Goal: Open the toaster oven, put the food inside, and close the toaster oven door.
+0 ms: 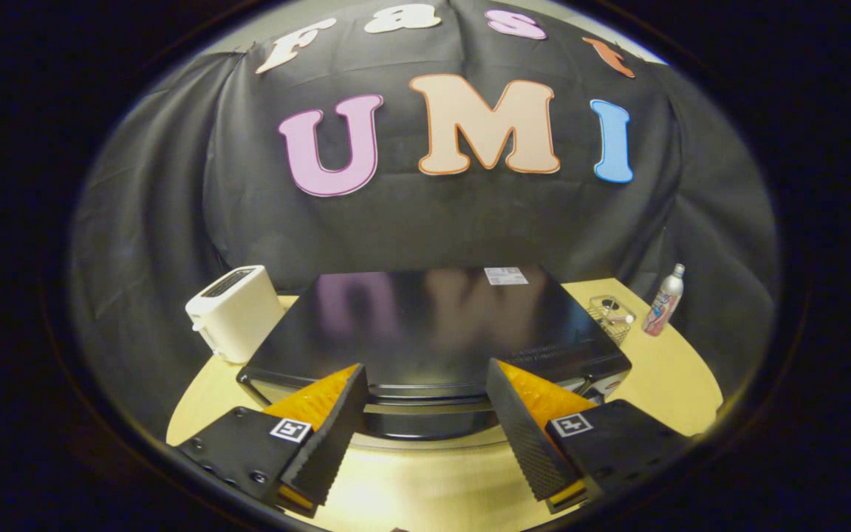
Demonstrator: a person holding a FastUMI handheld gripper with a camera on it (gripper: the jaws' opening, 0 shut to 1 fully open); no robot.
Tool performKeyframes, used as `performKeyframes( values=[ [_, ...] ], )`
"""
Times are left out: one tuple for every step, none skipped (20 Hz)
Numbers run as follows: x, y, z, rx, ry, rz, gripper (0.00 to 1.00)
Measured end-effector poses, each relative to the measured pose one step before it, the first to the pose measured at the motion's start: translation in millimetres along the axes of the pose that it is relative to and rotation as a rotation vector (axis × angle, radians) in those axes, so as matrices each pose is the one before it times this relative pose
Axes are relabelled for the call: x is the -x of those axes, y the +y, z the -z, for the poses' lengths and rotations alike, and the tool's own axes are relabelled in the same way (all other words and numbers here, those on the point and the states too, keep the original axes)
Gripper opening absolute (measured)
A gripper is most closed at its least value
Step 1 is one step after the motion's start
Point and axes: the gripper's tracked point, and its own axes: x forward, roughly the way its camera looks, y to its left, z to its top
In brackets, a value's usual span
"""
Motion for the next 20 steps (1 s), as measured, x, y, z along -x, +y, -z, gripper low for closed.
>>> performKeyframes(
  values=[
    [1.98,0.19,1.77,0.00646,0.00374,-0.00753,1.00],
    [4.69,1.06,5.01,0.01705,0.01233,-0.00094,1.00],
    [4.13,-0.25,1.23,-0.00850,-0.01146,-0.00137,1.00],
    [1.00,-2.99,2.33,-0.01280,0.00247,0.00023,1.00],
    [6.71,0.08,1.58,0.00459,-0.00184,0.00011,1.00],
    [3.88,1.00,2.60,0.01748,0.00517,0.00087,1.00],
    [4.14,2.22,4.67,0.01689,0.00462,0.00066,1.00],
    [5.83,-0.20,3.39,0.00694,0.00452,0.00122,1.00],
    [5.44,-1.42,4.64,-0.00292,0.00285,0.00139,1.00],
    [5.35,-0.83,3.82,-0.00588,0.00325,0.00145,1.00],
    [4.14,0.18,4.83,0.00275,0.00393,0.00075,1.00],
    [4.33,0.31,3.51,0.01221,0.00578,0.00016,1.00],
    [4.32,0.37,5.15,0.01189,0.00578,0.00091,1.00],
    [4.11,-0.76,4.16,0.00552,0.00543,0.00084,1.00],
    [3.97,0.12,5.94,-0.00183,0.00619,0.00145,1.00],
    [4.22,-0.53,5.21,-0.00378,0.00774,0.00203,1.00],
    [3.36,-0.03,5.82,0.00080,0.00737,0.00305,1.00],
    [4.02,-0.03,4.74,0.00232,0.00785,0.00350,1.00],
    [1.28,0.42,8.44,-0.00686,0.01863,-0.00254,1.00],
    [7.04,-0.64,9.70,-0.02673,0.01550,-0.00027,0.99]
  ],
)
